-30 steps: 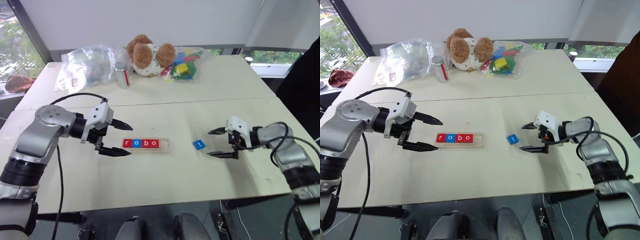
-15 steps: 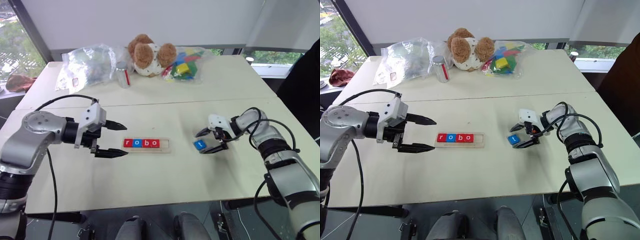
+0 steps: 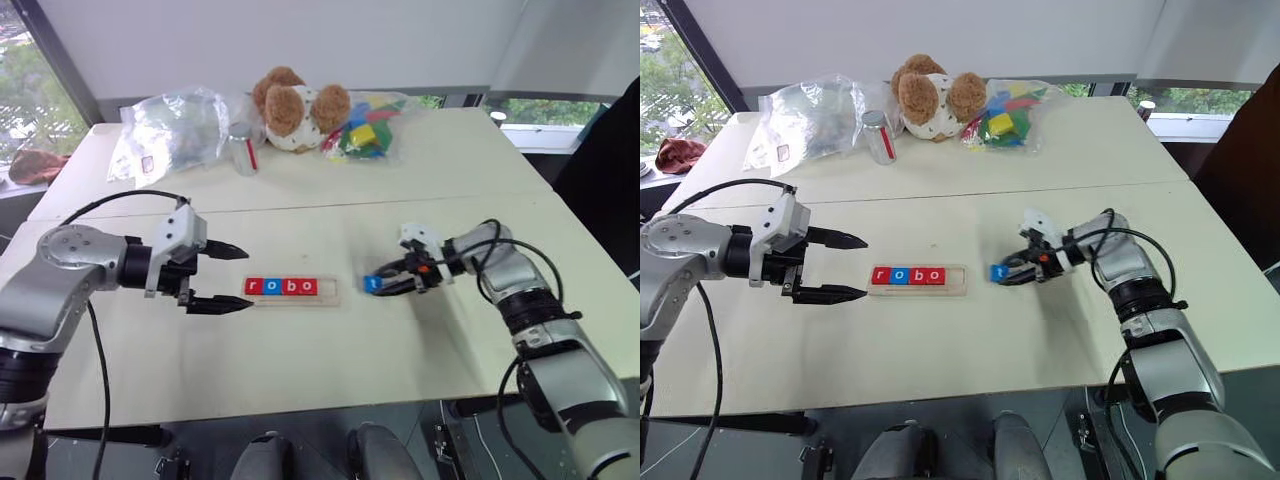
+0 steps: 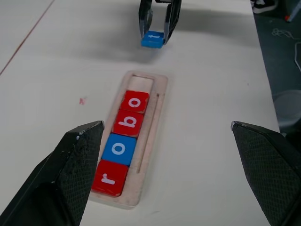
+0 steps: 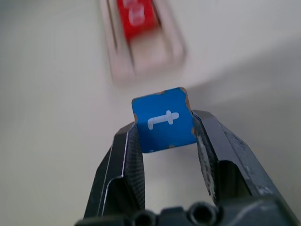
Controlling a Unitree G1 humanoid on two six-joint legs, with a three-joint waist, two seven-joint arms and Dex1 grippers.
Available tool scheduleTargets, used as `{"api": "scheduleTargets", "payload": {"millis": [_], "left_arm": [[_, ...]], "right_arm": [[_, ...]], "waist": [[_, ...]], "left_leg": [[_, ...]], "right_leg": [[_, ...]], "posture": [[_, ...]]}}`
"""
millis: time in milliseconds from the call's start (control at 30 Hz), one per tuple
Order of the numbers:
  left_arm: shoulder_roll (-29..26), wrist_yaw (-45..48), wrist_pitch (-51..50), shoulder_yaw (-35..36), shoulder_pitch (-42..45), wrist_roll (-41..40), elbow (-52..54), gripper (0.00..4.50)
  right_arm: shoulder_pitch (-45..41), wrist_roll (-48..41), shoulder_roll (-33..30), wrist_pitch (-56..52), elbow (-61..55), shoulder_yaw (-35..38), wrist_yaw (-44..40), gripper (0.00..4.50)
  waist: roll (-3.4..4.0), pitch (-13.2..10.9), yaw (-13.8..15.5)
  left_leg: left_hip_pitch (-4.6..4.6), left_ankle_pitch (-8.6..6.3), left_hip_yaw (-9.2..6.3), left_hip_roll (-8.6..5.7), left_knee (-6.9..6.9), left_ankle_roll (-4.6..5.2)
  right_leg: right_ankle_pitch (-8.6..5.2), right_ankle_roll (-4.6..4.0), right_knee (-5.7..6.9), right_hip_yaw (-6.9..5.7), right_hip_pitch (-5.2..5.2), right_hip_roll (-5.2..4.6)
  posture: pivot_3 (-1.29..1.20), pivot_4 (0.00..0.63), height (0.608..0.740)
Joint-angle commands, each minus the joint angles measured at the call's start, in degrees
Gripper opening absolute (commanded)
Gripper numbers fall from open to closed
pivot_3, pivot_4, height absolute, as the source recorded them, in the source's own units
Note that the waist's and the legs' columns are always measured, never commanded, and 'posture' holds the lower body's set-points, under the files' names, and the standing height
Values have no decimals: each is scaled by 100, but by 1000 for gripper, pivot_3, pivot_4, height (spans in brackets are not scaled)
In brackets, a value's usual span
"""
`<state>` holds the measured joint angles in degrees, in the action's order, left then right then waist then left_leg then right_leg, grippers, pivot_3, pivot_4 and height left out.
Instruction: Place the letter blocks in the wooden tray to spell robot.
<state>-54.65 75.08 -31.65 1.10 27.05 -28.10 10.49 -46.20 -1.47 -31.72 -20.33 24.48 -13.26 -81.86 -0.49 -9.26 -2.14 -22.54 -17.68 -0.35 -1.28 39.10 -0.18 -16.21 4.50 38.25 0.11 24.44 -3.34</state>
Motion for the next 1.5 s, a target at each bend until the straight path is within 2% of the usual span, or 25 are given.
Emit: {"api": "scheduleTargets", "payload": {"millis": [33, 200, 467, 833, 1500], "left_arm": [[37, 60, 148, -41, 181, 23, -73, 4500], [55, 141, 258, -127, 200, 76, -175, 4500], [57, 87, 240, -55, 50, 35, -64, 4500], [40, -50, 200, 27, -123, -13, 61, 4500], [73, -136, 230, 13, -93, -43, 3, 4500]], "right_arm": [[91, -104, 140, -939, -1031, -131, 369, 1122], [-7, 22, 343, -1060, -1135, -440, 668, 1122], [-239, 160, 424, -724, -594, -798, 770, 1122], [-522, 173, 630, -420, -12, -841, 820, 1122], [-349, 225, 490, -294, -165, -875, 714, 1122]], "waist": [[0, 0, 38], [0, 0, 148], [-1, 0, 118], [-1, 0, 111], [-1, 0, 115]], "left_leg": [[-1, -1, 0, -1, 0, 2], [-2, -11, 1, -12, 3, 19], [-5, -7, 1, -15, 2, 12], [-5, -11, 1, -14, 2, 21], [-6, -12, 1, -15, 2, 21]], "right_leg": [[0, 0, -2, 0, -1, -2], [0, 0, -6, -1, -2, -13], [0, 0, -8, -5, -1, -14], [0, 0, -8, -7, -1, -14], [0, 0, -8, -9, -1, -15]], "posture": [[0, 150, 740], [0, 150, 740], [0, 150, 740], [0, 150, 740], [0, 150, 740]]}}
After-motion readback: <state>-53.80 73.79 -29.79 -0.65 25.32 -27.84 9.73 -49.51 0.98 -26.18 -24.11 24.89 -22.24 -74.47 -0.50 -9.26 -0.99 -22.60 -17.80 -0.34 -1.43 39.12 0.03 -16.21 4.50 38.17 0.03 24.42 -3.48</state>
